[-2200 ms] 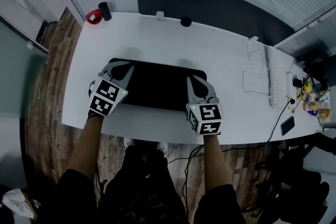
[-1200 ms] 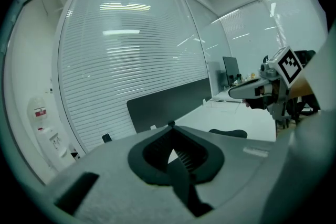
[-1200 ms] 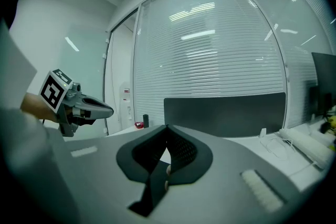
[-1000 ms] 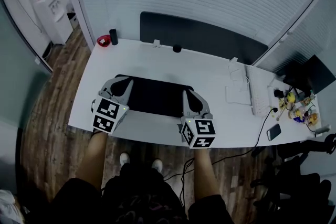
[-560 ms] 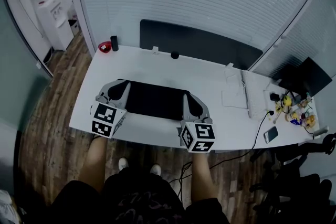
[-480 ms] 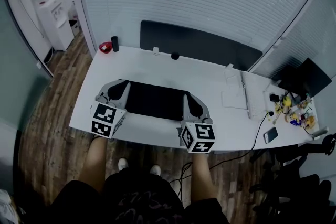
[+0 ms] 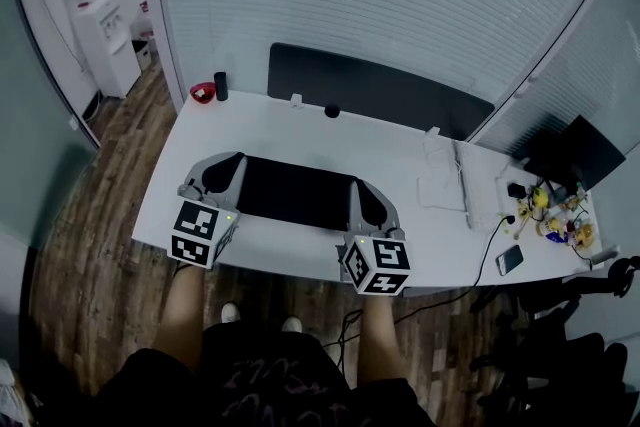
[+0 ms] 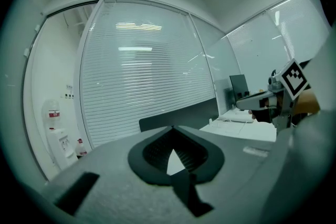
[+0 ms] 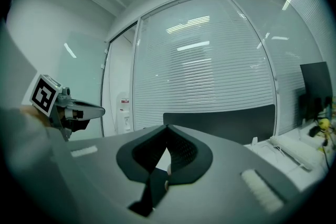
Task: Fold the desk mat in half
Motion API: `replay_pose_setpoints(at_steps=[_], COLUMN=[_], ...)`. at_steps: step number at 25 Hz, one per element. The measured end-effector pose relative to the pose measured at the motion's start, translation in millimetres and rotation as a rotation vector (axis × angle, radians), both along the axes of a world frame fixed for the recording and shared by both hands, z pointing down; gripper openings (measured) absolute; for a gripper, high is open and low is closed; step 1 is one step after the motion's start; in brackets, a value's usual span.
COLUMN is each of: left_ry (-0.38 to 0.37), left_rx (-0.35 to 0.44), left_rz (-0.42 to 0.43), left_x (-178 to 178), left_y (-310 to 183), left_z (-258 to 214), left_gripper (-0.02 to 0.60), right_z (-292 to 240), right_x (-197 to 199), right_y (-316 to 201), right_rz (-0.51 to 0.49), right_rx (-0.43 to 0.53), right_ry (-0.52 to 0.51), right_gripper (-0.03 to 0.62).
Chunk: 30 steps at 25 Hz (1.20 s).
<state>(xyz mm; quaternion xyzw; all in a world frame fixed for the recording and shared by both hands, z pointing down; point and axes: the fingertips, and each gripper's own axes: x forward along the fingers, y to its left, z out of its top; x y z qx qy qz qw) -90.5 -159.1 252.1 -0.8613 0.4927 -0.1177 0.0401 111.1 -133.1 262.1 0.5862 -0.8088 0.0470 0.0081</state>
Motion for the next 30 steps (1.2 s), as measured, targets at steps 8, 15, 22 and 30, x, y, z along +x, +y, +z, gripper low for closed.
replay_pose_setpoints(at_steps=[8,15,22,30], left_ry=[0.012,0.036,0.055,0.048], left_rx=[0.041,0.046,0.046,0.042], left_rz=[0.008,0.009,0.006,0.01], left_x=[-0.1,2.6,2.8,5.7], left_y=[11.8,11.7,7.6,3.3], left_z=[-16.7,-21.6,-24.1,-18.6], left_gripper=[-0.002,-0.002,0.0,0.0], right_z=[-11.9,-18.5,-24.8,-23.1], right_x=[-3.0,-4.7,-4.5,-4.4], right_y=[9.5,11.2,8.2,1.4], right_rz=[-0.001,-0.001,-0.003,-0.008], right_rx=[0.028,0.047,0.064,0.068], right_ry=[0.008,0.023,0.029,0.037], right_gripper=[0.009,0.009,0.009,0.008])
